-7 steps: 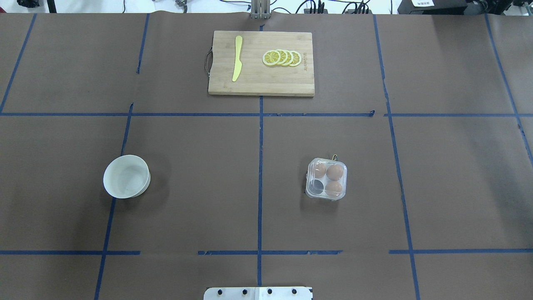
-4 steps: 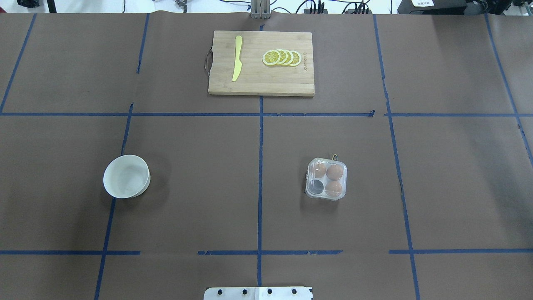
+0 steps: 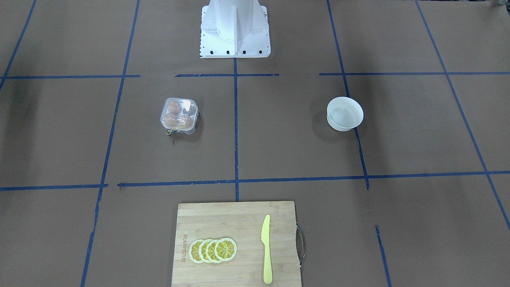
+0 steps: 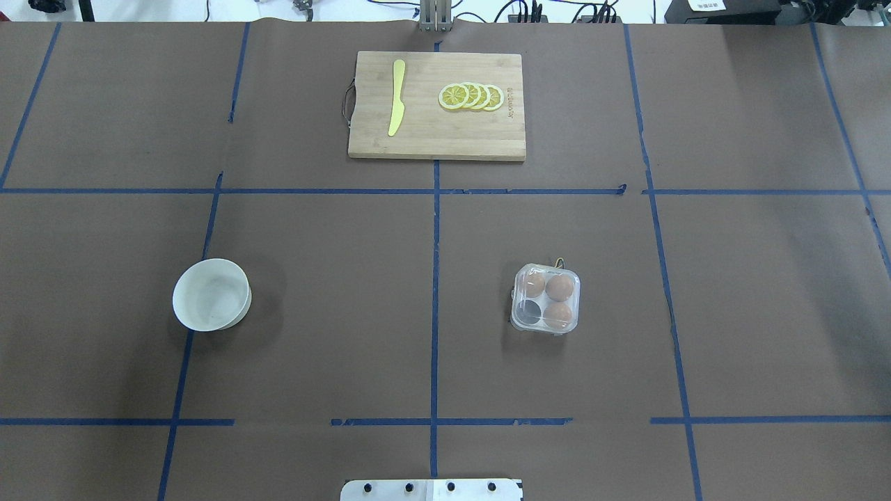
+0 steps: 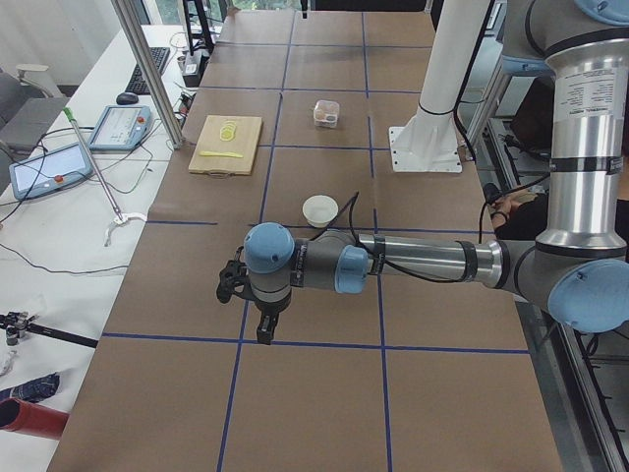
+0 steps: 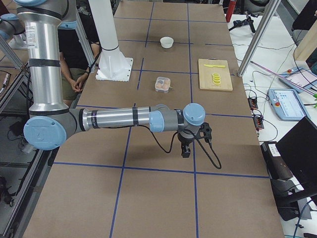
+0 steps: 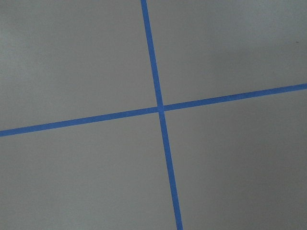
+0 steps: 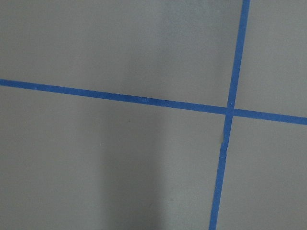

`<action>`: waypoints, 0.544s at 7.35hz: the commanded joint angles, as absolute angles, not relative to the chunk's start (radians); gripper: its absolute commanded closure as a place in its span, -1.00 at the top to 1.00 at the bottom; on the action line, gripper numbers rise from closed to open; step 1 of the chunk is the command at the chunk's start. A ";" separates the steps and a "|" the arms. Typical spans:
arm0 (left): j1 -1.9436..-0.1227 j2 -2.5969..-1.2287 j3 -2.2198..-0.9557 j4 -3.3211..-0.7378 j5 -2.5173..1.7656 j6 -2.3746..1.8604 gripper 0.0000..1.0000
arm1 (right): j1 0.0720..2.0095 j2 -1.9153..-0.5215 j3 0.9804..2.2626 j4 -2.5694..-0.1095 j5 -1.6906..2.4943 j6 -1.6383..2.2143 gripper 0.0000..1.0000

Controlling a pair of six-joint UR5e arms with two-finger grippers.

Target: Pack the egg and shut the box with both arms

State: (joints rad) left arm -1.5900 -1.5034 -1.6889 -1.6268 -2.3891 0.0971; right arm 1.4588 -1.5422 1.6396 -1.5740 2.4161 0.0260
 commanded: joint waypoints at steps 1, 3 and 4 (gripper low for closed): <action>-1.568 -1.480 -1.697 -1.623 -2.388 0.098 1.00 | 1.459 -1.543 1.638 -1.574 2.416 0.026 1.00; -1.568 -1.463 -1.724 -1.623 -2.372 0.097 1.00 | 1.459 -1.543 1.638 -1.574 2.414 0.026 1.00; -1.563 -1.459 -1.724 -1.623 -2.329 0.097 1.00 | 1.459 -1.546 1.640 -1.572 2.413 0.025 1.00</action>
